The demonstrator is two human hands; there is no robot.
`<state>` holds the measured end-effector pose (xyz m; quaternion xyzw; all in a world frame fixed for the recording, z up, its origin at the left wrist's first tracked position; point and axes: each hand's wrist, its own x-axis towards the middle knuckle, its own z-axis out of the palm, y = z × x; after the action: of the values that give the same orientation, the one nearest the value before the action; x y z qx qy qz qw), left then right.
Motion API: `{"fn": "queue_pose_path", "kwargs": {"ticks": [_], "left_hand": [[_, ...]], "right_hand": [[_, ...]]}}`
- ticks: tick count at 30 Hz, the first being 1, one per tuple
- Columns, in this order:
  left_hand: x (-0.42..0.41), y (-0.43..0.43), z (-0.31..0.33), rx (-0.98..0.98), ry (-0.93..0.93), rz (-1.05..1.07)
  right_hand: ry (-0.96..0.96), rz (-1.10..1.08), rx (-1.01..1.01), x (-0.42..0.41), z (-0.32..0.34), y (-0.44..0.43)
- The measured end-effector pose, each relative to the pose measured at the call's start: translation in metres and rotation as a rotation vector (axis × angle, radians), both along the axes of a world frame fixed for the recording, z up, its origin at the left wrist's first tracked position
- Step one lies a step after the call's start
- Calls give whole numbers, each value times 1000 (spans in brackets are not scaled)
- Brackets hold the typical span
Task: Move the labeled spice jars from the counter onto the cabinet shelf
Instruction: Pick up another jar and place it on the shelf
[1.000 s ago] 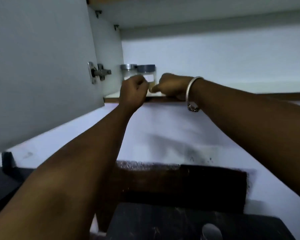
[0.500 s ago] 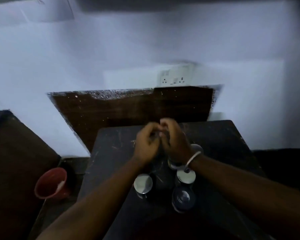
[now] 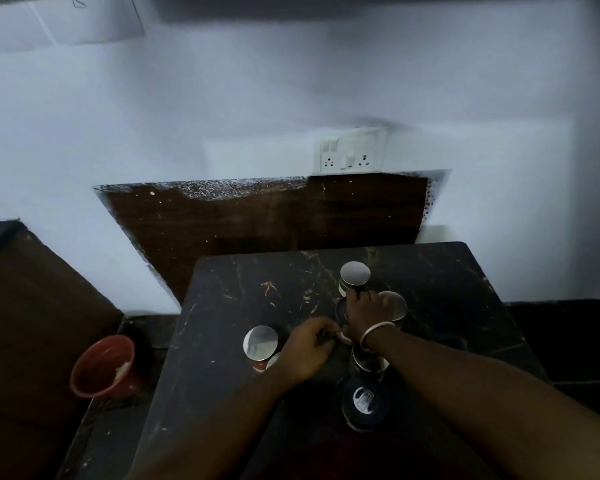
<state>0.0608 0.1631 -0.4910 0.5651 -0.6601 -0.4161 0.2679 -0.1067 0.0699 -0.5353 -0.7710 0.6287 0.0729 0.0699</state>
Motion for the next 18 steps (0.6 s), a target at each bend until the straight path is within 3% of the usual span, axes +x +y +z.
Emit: {"fn": "queue_pose_path", "kwargs": {"ticks": [4,9,13,18], "left_hand": [[7,-9,3,-16,46,62],[14,-21,21,-3,136,153],[24,-36,63,-13,288,150],[19,-45,156,-113,470,38]], "right_hand": [[-9,-31,1,-2,4,-5],[-216,-57,12,-3,46,1],[-626,-49,117,-2,124,-3],[-776,132,63,-7,253,12]]}}
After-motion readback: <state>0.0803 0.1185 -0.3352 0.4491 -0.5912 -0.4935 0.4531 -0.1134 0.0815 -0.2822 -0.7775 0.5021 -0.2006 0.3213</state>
